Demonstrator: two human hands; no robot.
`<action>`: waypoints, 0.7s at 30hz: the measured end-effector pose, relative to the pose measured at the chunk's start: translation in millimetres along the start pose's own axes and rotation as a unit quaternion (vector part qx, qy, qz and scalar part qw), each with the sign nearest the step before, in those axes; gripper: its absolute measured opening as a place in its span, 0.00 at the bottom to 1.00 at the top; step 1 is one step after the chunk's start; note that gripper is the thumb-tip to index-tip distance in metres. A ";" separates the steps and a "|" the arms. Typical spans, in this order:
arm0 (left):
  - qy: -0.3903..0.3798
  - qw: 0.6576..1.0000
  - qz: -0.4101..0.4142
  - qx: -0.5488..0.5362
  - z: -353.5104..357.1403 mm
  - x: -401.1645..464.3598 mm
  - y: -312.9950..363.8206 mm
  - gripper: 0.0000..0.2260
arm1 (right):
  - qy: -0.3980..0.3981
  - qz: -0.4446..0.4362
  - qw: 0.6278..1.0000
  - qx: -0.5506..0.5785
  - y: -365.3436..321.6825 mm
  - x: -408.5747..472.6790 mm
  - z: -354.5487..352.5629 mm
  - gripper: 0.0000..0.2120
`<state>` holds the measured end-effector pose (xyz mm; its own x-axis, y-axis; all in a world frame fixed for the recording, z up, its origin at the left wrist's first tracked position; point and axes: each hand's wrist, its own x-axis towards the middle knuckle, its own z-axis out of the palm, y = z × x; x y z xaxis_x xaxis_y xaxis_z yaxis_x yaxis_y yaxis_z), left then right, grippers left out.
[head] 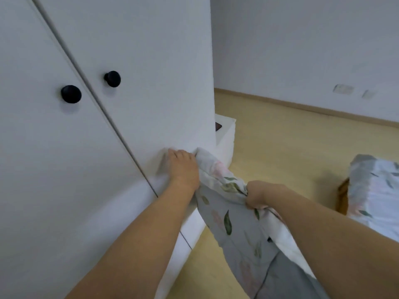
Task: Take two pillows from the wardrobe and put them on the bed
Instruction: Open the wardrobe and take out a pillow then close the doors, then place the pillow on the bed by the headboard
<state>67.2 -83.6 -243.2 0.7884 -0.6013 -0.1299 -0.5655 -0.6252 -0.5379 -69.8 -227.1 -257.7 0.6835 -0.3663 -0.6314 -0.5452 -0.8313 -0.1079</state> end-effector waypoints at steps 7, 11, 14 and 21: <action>0.053 0.953 0.289 -0.074 -34.3 44.6 109.2 0.41 | 0.012 0.054 0.996 0.073 108.1 -4.8 11.7 0.12; 0.083 0.913 0.396 -0.061 -62.4 58.3 188.0 0.41 | 0.033 0.087 0.987 0.131 178.8 -15.1 28.0 0.05; 0.099 0.882 0.457 -0.064 -82.7 59.1 242.9 0.32 | 0.070 0.135 0.973 0.173 228.6 -28.5 44.0 0.09; 0.152 0.780 0.601 -0.089 -142.6 57.8 356.9 0.22 | 0.130 0.300 0.911 0.252 305.1 -77.9 87.8 0.08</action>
<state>-123.6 -412.4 -324.0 -0.4148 -0.8797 -0.2325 -0.8979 0.4371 -0.0519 -332.0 -415.5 -308.9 0.2458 -0.8325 -0.4964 -0.9671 -0.1760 -0.1838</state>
